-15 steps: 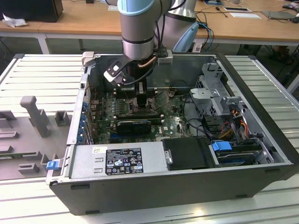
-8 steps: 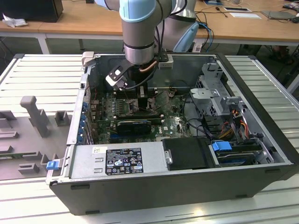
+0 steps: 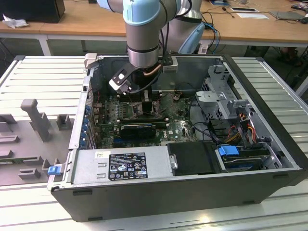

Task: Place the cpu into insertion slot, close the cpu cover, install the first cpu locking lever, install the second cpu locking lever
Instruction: 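Place the cpu into insertion slot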

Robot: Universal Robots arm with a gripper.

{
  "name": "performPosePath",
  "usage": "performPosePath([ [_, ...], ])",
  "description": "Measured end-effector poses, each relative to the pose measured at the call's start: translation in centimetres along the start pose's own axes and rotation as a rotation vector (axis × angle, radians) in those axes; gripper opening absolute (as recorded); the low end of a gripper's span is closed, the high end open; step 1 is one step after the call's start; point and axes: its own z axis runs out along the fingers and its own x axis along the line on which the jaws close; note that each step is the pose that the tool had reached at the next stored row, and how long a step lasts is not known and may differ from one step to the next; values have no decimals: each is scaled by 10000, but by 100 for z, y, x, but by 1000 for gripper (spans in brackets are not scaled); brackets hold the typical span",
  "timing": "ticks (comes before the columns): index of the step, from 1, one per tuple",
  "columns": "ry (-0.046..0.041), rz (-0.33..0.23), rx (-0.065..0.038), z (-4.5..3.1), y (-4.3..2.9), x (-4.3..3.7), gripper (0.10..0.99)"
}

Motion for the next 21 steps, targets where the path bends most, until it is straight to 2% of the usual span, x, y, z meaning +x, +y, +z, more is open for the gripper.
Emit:
performPosePath([
  [5,6,1,-4,3,0,1,541],
  [6,4,1,-4,2,0,1,608],
  [11,26,8,-2,-3,0,14,608],
  [14,67,27,-2,-3,0,28,608],
  [17,168,64,-2,-2,-1,30,608],
  [19,165,62,-1,-34,2,30,608],
  [21,162,62,0,-106,8,31,608],
])
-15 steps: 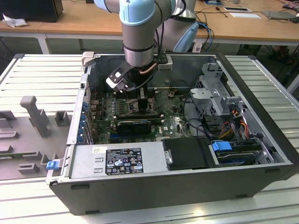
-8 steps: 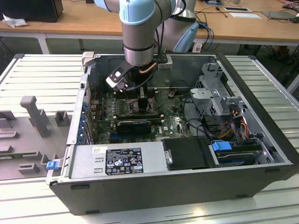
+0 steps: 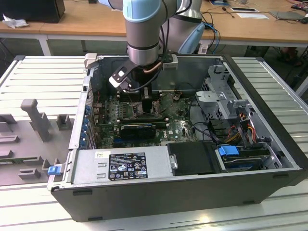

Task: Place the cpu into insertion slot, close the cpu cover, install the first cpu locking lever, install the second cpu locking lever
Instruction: 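Place the cpu into insertion slot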

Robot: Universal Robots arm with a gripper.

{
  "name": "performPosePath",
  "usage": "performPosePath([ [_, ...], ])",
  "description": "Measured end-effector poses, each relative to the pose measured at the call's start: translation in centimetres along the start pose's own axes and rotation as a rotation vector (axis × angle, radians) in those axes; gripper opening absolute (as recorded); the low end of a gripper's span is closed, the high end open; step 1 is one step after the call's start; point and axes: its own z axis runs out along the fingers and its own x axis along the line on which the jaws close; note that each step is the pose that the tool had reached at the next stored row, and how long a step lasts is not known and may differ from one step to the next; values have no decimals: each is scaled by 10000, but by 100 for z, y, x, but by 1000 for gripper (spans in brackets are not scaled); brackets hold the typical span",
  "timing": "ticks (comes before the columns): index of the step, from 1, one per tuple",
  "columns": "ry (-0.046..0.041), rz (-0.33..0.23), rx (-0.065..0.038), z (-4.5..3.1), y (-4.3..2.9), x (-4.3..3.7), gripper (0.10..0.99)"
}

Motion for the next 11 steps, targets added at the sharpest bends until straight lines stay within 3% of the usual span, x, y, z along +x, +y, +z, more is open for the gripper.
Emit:
performPosePath([
  [3,-8,-1,-1,-56,5,1,596],
  [6,-10,0,-2,-79,7,2,404],
  [8,-12,-1,0,-95,7,2,161],
  [9,-11,-1,-1,-100,8,2,106],
  [11,-12,-1,-1,-122,10,3,106],
])
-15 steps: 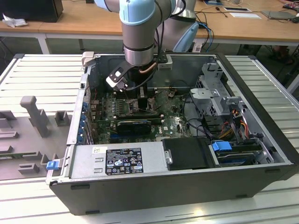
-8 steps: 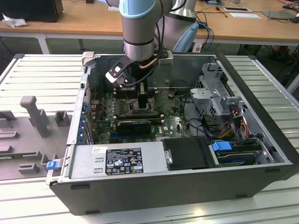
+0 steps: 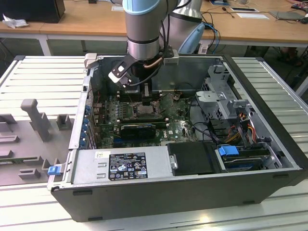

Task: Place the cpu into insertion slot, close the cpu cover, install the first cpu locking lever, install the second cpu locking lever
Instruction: 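Place the cpu into insertion slot, then close the cpu cover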

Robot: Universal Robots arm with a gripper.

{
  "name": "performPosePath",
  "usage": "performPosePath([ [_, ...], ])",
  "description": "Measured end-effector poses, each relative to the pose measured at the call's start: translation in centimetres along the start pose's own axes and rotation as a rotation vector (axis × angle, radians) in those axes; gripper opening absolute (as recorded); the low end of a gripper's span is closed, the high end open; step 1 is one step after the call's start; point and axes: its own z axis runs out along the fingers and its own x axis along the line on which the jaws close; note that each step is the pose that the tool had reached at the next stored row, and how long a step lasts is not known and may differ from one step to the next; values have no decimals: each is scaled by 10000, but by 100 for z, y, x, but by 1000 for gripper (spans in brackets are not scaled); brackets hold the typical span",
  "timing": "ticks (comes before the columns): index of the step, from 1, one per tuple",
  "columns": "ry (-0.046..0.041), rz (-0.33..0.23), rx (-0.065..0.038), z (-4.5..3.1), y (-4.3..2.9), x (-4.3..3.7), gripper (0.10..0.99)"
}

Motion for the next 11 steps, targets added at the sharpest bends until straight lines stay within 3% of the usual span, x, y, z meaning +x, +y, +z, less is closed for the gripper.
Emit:
performPosePath([
  [11,-1,1,0,-83,14,2,106],
])
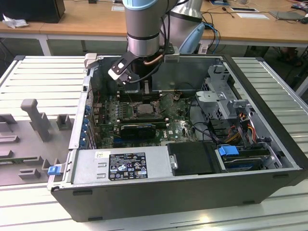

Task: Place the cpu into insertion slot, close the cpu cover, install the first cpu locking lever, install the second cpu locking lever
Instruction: 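Close the cpu cover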

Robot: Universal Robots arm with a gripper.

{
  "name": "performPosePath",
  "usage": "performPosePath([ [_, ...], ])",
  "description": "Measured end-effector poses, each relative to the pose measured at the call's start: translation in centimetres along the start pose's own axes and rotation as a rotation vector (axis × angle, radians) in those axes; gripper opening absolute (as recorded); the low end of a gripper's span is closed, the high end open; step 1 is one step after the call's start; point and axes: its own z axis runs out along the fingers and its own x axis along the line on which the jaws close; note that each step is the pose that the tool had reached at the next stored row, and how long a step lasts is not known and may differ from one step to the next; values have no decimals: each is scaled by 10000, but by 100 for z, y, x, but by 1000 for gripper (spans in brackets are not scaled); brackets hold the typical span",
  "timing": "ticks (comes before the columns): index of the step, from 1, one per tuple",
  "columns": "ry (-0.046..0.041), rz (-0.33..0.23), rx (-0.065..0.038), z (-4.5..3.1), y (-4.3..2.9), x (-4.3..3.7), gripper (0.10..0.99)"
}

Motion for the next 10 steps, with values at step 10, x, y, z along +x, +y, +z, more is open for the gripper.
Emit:
performPosePath([
  [10,-1,2,6,-121,137,5,106],
])
